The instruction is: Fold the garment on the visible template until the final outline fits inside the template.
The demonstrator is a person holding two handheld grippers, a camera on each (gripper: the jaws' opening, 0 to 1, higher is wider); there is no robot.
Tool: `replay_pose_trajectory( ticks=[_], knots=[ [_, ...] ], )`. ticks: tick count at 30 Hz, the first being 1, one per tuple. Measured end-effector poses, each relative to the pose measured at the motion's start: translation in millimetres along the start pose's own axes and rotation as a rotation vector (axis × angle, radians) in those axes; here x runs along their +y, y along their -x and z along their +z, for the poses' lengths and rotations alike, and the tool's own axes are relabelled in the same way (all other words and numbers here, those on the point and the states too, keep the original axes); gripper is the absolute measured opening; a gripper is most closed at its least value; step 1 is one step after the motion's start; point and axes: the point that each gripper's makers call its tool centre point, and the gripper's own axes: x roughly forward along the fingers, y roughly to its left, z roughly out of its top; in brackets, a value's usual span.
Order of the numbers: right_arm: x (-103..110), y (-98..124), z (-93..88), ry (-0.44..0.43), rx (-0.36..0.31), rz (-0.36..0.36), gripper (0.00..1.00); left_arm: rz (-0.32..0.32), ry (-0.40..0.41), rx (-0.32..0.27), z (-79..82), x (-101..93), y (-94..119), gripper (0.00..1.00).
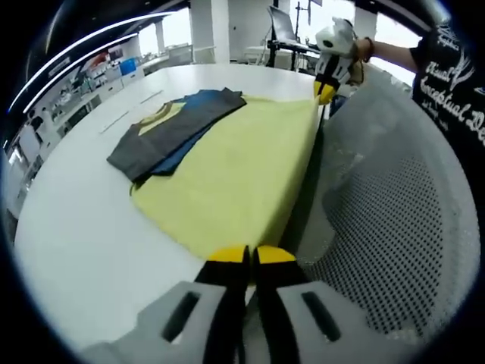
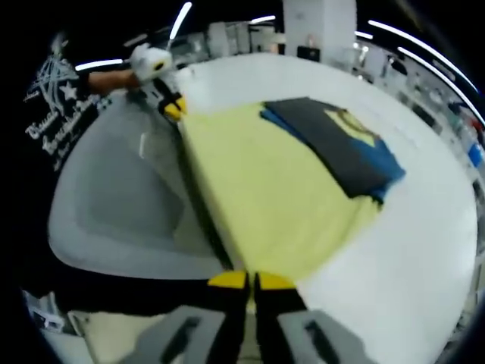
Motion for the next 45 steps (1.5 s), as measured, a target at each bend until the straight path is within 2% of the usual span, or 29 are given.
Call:
replay_pose_trajectory(
  ticks=[7,14,22,35,45],
  knots=[
    [-4,12,7.5,0.030,0.005,-0.004,0.00,-0.014,-0.013,0.014,7.7,-3.1,4,0.00],
    [-12,24,21.7,0.069,-0.004,-0.038,0.00,-0.002,0.002,0.005,20.7,5.7,12,0.00],
    [-30,38,42.7,0.091,-0.031,-0.093,0.00,0.014,-0.030,-0.006,36.0,17.1,21,0.00],
    [-64,56,77.4,0.134,-0.060,-0.169,0.00,0.081,-0.083,-0.049,71.3,58.5,32,0.00],
    [-91,64,95.5,0.162,-0.074,-0.213,0.00,0.128,-0.144,-0.068,100.3,94.5,35,0.00]
  ],
)
